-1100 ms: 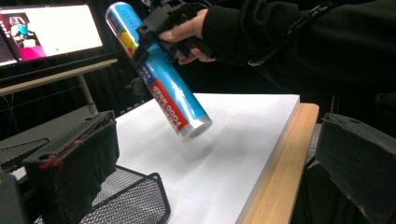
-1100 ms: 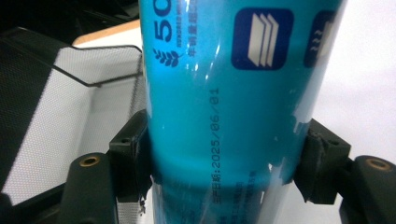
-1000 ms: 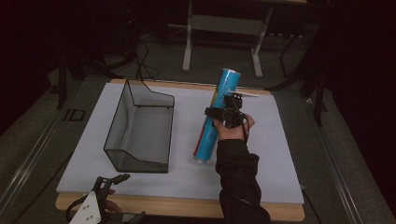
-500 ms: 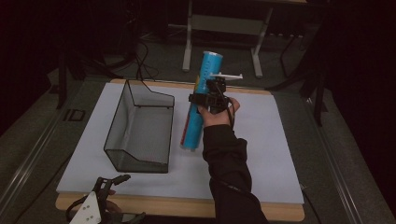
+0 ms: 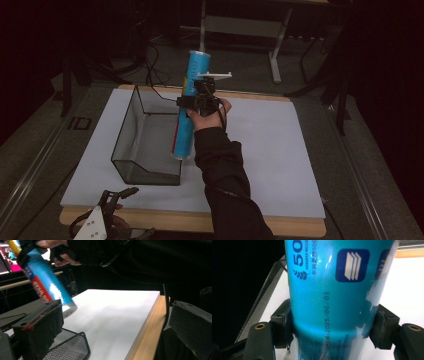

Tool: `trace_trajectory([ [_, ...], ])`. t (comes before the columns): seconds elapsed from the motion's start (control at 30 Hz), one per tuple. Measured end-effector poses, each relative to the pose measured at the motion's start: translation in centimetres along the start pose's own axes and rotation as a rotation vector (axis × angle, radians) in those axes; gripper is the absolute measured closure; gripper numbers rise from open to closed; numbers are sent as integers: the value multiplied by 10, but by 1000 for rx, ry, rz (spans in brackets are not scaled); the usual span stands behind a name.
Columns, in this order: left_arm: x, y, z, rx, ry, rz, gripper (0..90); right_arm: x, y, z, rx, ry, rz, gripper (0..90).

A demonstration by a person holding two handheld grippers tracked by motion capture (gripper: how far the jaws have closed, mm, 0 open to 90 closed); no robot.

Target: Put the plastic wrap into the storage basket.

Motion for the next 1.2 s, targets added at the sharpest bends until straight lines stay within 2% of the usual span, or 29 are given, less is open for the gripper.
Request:
trace_trajectory([
  [0.03, 0, 0, 0, 0, 0, -1, 2, 8, -1, 7, 9, 16, -3, 317],
  [0.17, 0, 0, -1, 0, 0, -2, 2, 20, -4, 22, 39, 34, -15, 317],
  [0.4, 1, 0, -3, -1, 1, -10, 2, 31, -15, 50, 105, 54, -25, 317],
  [0.7, 0, 0, -4, 0, 2, -10, 2, 26, -39, 82, 213, 56, -11, 317],
  [0.87, 1, 0, -3, 4, 0, -9, 2, 22, -48, 92, 251, 43, -10, 317],
  [1.07, 0, 0, -4, 4, 8, 1, 2, 21, -52, 98, 265, 43, 5, 316],
  [1.2, 1, 0, -4, 1, 10, 0, 2, 21, -56, 100, 248, 31, 3, 315],
])
Point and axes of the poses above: each handheld gripper's, and its own axes: z roughly forward along the jaws, y roughly out of its top, x roughly to its left, the point moved 2 cm from there along z, roughly forward along the jaws, and after that the axes turned 4 degrees about -x, right-handed, at the moved point
